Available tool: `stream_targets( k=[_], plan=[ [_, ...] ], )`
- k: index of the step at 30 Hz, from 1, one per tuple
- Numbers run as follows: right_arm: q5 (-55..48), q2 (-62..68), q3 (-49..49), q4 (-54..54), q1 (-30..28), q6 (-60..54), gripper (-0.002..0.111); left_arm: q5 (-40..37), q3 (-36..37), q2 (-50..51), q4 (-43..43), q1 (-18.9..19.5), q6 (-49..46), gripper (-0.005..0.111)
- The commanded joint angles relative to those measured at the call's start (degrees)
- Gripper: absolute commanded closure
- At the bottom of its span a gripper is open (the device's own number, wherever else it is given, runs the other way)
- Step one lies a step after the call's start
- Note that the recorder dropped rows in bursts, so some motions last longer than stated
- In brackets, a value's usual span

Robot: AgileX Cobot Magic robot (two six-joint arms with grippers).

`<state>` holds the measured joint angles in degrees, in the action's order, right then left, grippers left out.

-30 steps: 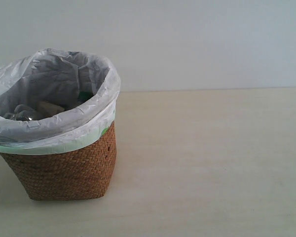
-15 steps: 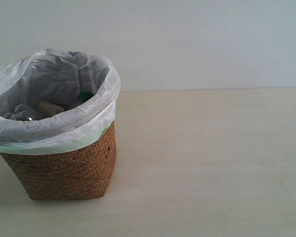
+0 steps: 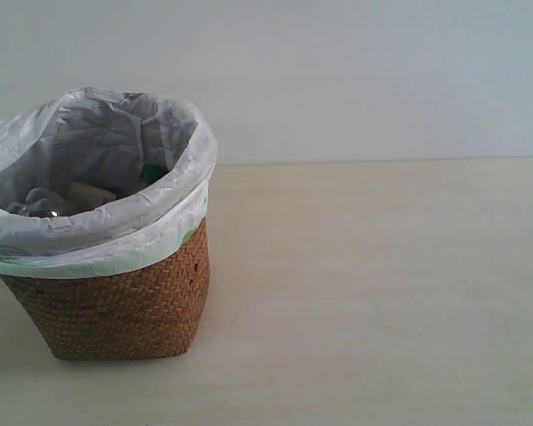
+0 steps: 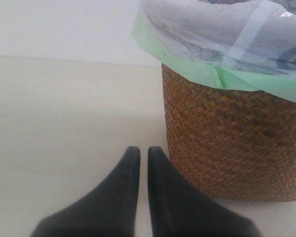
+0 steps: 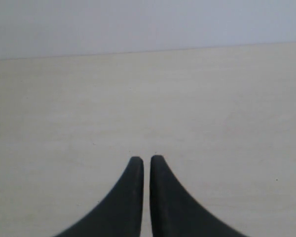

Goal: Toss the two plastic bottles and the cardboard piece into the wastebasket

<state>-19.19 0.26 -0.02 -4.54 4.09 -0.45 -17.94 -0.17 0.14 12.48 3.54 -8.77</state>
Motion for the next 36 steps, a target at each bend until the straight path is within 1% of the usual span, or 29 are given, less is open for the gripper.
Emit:
stream_targets(
  k=[1,36],
  plan=[
    [0.09,-0.26,0.02,0.39,-0.08,0.15,0.107,0.15,0.17,-0.14,-0.11,0.19,0.5,0.101],
    [0.09,-0.26,0.02,0.39,-0.08,0.15,0.107,0.15,0.17,-0.14,-0.11,0.19,0.5,0.101]
  ],
)
